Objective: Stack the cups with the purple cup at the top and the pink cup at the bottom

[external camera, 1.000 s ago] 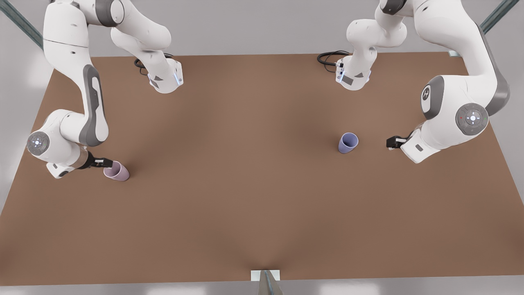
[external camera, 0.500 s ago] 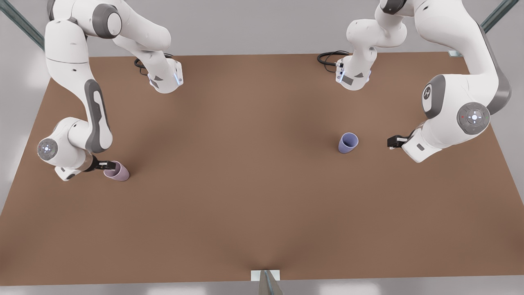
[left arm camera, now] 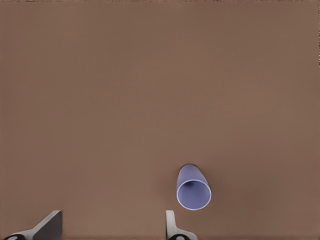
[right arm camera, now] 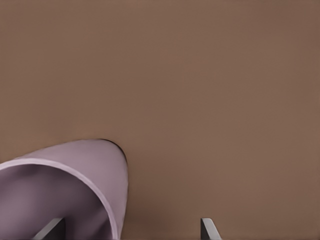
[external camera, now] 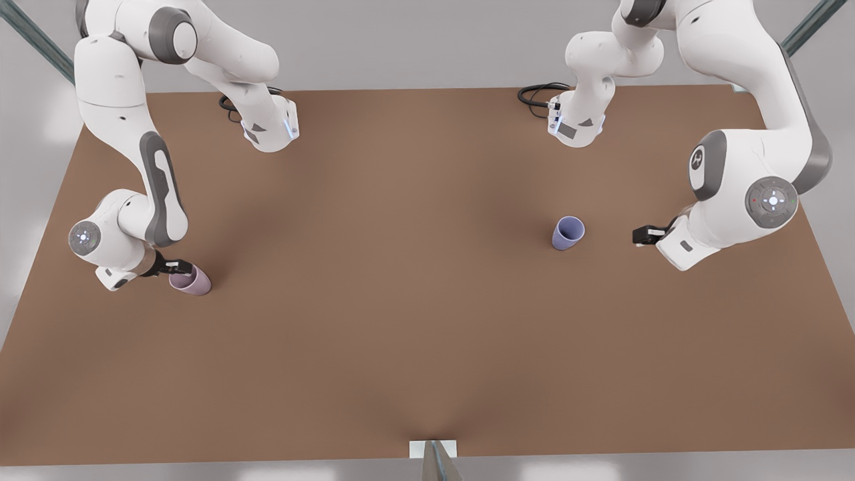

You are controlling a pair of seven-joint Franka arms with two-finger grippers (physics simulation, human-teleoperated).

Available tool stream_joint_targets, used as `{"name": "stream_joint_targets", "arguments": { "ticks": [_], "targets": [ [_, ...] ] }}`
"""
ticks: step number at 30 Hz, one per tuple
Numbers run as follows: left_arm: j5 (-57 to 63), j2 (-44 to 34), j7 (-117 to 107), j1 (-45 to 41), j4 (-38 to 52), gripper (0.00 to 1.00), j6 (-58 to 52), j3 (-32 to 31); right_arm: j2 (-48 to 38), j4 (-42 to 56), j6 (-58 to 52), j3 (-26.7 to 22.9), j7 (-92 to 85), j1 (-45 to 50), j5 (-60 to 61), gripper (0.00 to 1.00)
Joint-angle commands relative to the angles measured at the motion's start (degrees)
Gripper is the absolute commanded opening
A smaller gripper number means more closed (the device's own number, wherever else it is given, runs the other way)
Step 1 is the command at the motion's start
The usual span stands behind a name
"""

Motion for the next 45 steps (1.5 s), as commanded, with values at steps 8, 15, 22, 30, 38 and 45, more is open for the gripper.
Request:
{"name": "stream_joint_targets", "arguments": {
  "ticks": [8, 15, 22, 30, 38, 45],
  "targets": [
    [0.1, -0.3, -0.1, 0.0, 0.1, 1.00, 0.0, -0.3, 0.0, 0.3, -0.1, 0.0, -1.8, 0.4, 0.3, 0.42],
    [0.0, -0.1, -0.1, -0.1, 0.0, 1.00, -0.3, -0.5, 0.0, 0.3, -0.2, 0.0, -1.8, 0.7, 0.4, 0.21],
    [0.0, 0.2, -0.1, -0.1, 0.0, 1.00, 0.0, -0.5, -2.6, 3.7, -5.1, 0.0, -2.1, 0.8, 0.4, 0.21],
    [0.0, 0.3, -0.1, -0.1, 0.0, 1.00, 0.0, -0.5, -5.0, 4.5, -7.4, 0.4, 5.3, 7.8, 0.4, 0.21],
    [-0.2, -0.3, -0.8, -1.6, 0.1, 1.00, -0.8, -0.6, -3.6, 9.9, -11.3, 0.4, 29.9, 27.1, 0.9, 0.21],
    [-2.0, 1.2, -16.6, -11.8, -0.6, 1.00, -1.4, -6.3, 6.9, 24.8, -14.8, 0.5, 52.7, 42.4, 6.3, 0.21]
  ]
}}
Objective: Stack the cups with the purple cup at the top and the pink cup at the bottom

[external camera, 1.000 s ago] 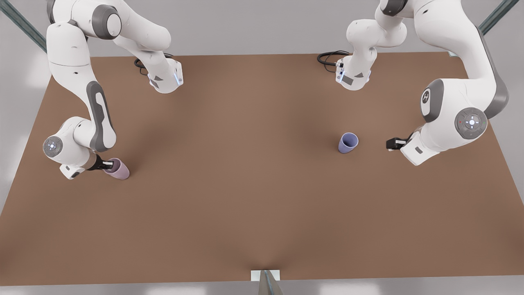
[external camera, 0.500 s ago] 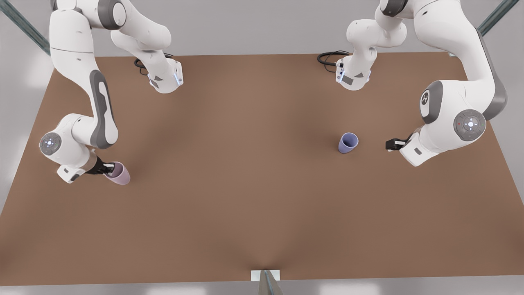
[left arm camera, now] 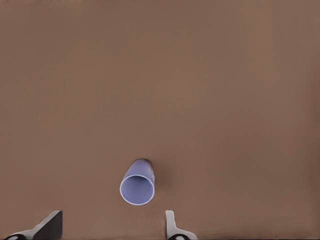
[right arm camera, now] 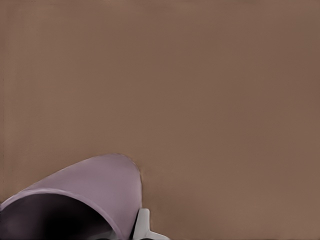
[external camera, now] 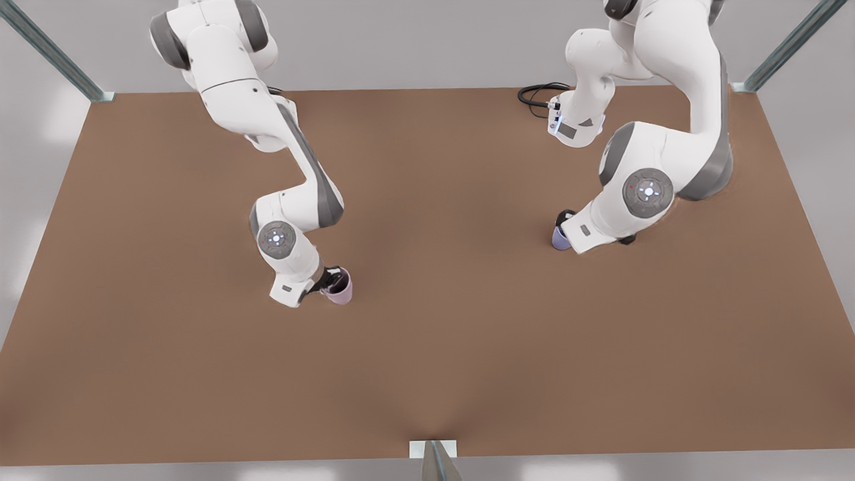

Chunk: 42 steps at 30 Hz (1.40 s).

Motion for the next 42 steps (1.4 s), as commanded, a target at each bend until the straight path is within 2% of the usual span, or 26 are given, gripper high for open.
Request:
{"name": "stream_joint_targets", "arguments": {
  "ticks": [1, 2, 3, 4, 8, 12, 15, 19, 23, 24, 25, 31, 38, 40, 42],
  "targets": [
    [-1.9, 0.2, -13.1, -1.4, -1.5, 1.00, -1.2, -0.5, 2.7, 4.4, -4.4, 0.1, 36.8, 2.3, 0.7, 0.21],
    [-2.0, -1.9, -13.0, -1.5, -6.0, 1.00, 2.1, -0.6, 4.1, 6.6, -5.2, 1.0, 39.7, 3.0, 0.5, 0.21],
    [-2.0, -6.4, -12.9, -1.5, -16.2, 1.00, 11.4, -0.6, 4.7, 7.6, -5.3, 2.0, 41.4, 2.9, 0.4, 0.21],
    [-1.9, -7.7, -12.6, -1.5, -21.5, 1.00, 17.4, -0.6, 4.8, 8.1, -5.3, 2.4, 43.3, 3.3, 0.5, 0.21],
    [-2.0, -8.9, -12.1, -0.4, -32.6, 1.00, 29.0, -0.1, 7.9, 10.2, -4.8, 1.9, 47.8, 10.3, 2.0, 0.21],
    [-1.7, -9.4, -4.3, 5.4, -37.4, 1.00, 31.9, 0.2, 10.7, 12.7, -4.1, 2.2, 51.3, 12.4, 2.3, 0.21],
    [-1.5, -10.7, -3.3, 6.3, -45.4, 1.00, 42.0, 1.0, 12.4, 12.6, -2.2, 2.3, 51.2, 13.4, 3.4, 0.21],
    [-1.5, -11.0, -3.0, 6.3, -51.4, 1.00, 42.7, 1.0, 14.5, 12.3, -0.2, 2.4, 50.2, 14.0, 6.9, 0.21],
    [-1.3, -11.5, -2.9, 6.8, -53.2, 1.00, 42.5, 2.3, 14.8, 12.2, 0.7, 2.4, 50.6, 14.2, 6.9, 0.21],
    [-1.3, -11.5, -2.8, 7.0, -53.2, 1.00, 42.6, 2.7, 14.9, 12.2, 0.7, 2.4, 50.7, 14.2, 7.0, 0.44],
    [-1.3, -11.5, -2.8, 7.5, -53.2, 1.00, 42.7, 3.3, 14.8, 12.1, 0.7, 2.3, 50.3, 14.2, 6.9, 1.00],
    [-1.2, -11.5, -2.6, 7.9, -55.4, 1.00, 43.3, 3.8, 13.9, 12.2, 0.7, 2.0, 50.1, 14.8, 7.1, 1.00],
    [-1.3, -11.0, -2.7, 8.4, -56.7, 1.00, 47.6, 3.7, 8.0, 12.2, -0.7, 0.3, 50.2, 13.9, 9.8, 1.00],
    [-1.3, -11.0, -2.7, 8.4, -56.7, 1.00, 48.1, 3.7, 4.8, 12.0, -7.1, -1.2, 41.2, 9.6, 9.7, 1.00],
    [-1.3, -11.0, -2.7, 8.4, -56.7, 1.00, 48.3, 3.7, -0.7, 12.2, -17.2, -3.3, 18.3, 0.3, 7.0, 1.00]
  ]
}}
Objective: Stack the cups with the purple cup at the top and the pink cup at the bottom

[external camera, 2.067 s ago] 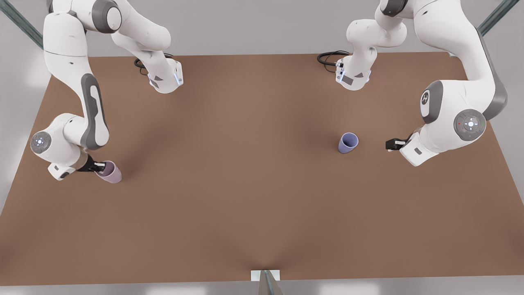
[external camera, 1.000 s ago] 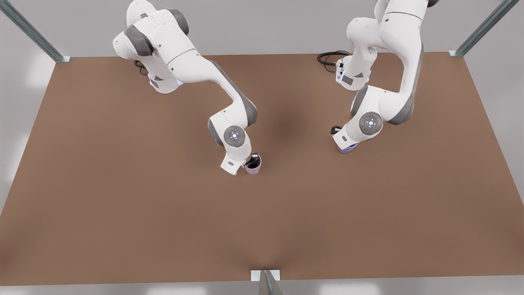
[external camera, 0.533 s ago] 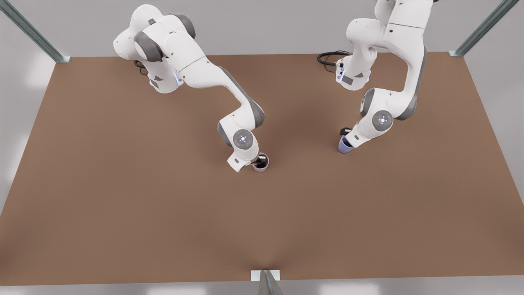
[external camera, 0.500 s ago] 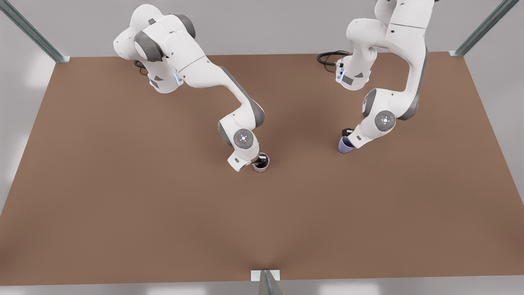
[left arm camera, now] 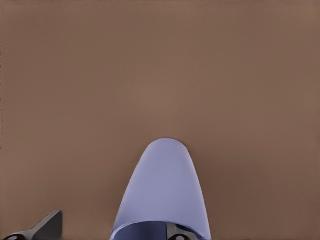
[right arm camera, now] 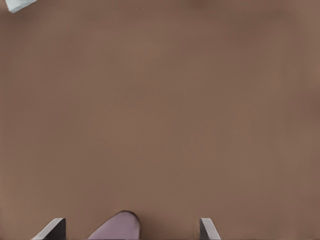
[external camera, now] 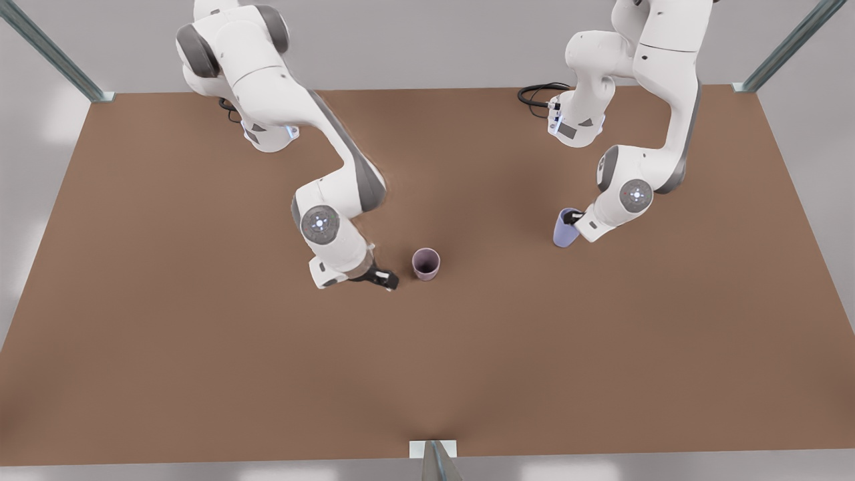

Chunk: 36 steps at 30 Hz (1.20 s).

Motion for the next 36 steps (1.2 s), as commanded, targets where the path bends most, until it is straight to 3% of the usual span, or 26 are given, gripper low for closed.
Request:
{"name": "stream_joint_targets", "arguments": {
  "ticks": [1, 4, 7, 10, 13, 14, 25, 30, 33, 36],
  "targets": [
    [0.1, 0.0, 0.3, 0.0, 0.0, 1.00, 1.7, 0.0, -3.9, 0.2, -15.0, -3.3, -33.1, -4.8, -4.2, 1.00],
    [0.1, 0.1, 0.3, 0.0, 0.0, 1.00, 3.5, 0.0, -11.8, -0.2, -19.9, -3.2, -46.0, -14.3, -13.5, 1.00],
    [0.1, 0.8, 0.3, 0.0, 0.0, 0.97, 4.8, -0.1, -15.2, 0.0, -22.9, 0.0, -47.0, -20.9, -13.6, 1.00],
    [0.1, 0.8, 0.3, 0.0, 0.0, 0.46, 5.0, -0.1, -15.9, 0.2, -24.2, 3.3, -45.3, -25.1, -14.0, 1.00],
    [0.0, 0.9, 0.2, 0.0, -0.1, 0.42, 4.9, -0.1, -15.5, 0.2, -24.4, 3.0, -45.2, -24.7, -14.1, 1.00],
    [-0.3, 0.9, 0.2, 0.0, -0.1, 0.32, 4.6, -0.1, -14.8, 0.3, -24.0, 2.5, -45.4, -25.3, -14.0, 1.00],
    [-0.8, 1.7, -0.5, -0.3, 0.8, 0.21, 3.7, -1.0, -14.3, 0.8, -24.6, 2.8, -45.4, -24.7, -14.0, 1.00],
    [-1.3, 2.3, -3.9, -0.9, 9.4, 0.21, -6.7, -5.5, -13.8, 0.7, -25.4, 3.0, -45.2, -24.6, -14.0, 1.00],
    [-1.1, 12.3, -16.9, -1.4, 35.3, 0.21, -31.7, -11.7, -13.5, 0.5, -25.3, 3.0, -45.2, -24.5, -14.1, 1.00],
    [-1.2, 18.0, -29.0, -6.8, 47.5, 0.21, -37.1, -12.9, -12.2, 0.8, -24.8, 3.0, -45.2, -24.5, -14.1, 1.00]
  ]
}}
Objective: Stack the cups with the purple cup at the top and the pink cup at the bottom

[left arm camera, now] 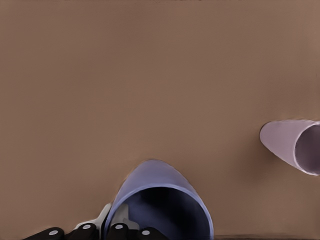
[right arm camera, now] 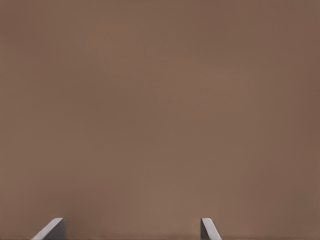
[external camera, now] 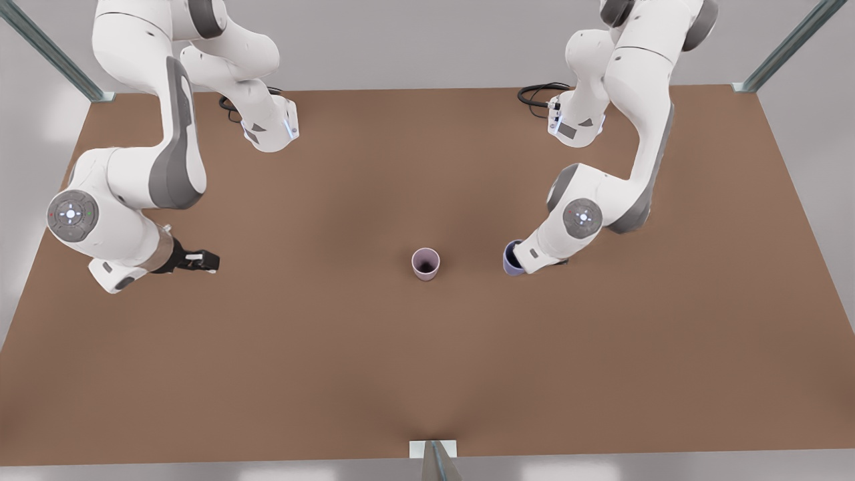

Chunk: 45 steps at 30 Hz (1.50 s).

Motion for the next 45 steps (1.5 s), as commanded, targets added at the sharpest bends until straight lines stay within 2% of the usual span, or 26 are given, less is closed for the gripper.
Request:
{"name": "stream_joint_targets", "arguments": {
  "ticks": [1, 2, 7, 9, 11, 12, 23, 45],
  "targets": [
    [-0.7, 3.8, -25.8, -2.6, 7.7, 0.21, -17.8, -0.5, 0.4, 0.1, 0.2, 0.0, -6.1, 0.0, -0.3, 1.00],
    [-1.7, 5.6, -28.6, -4.3, 10.8, 0.21, -18.8, -0.5, 0.5, 0.1, 0.2, -0.1, -6.2, 0.0, -1.5, 1.00],
    [-3.6, 8.5, -33.0, -11.6, 15.2, 0.21, -17.2, -0.5, 0.6, 0.1, 0.2, 0.0, -6.2, -0.1, -2.2, 1.00],
    [-3.6, 9.5, -36.7, -13.9, 16.6, 0.21, -12.9, -0.5, 0.6, 0.2, 0.3, 0.0, -6.2, 0.0, -2.1, 1.00],
    [-3.4, 13.6, -37.6, -14.6, 23.5, 0.21, -12.8, -0.4, 0.6, 0.2, 0.4, 0.0, -6.2, -0.1, -1.7, 1.00],
    [-3.4, 14.0, -37.9, -15.5, 24.1, 0.21, -12.7, -0.3, 0.6, 0.2, 0.5, 0.0, -6.2, 0.0, -1.6, 1.00],
    [-1.5, 15.2, -38.8, -16.7, 22.8, 0.21, -0.8, 0.0, 1.5, 0.0, 1.5, -0.3, -6.2, -0.6, -1.7, 1.00],
    [-0.6, 16.8, -38.3, -16.8, 19.5, 0.21, 1.1, -0.3, 1.1, 0.1, 0.6, -0.5, -6.2, -0.6, -1.8, 1.00]
  ]
}}
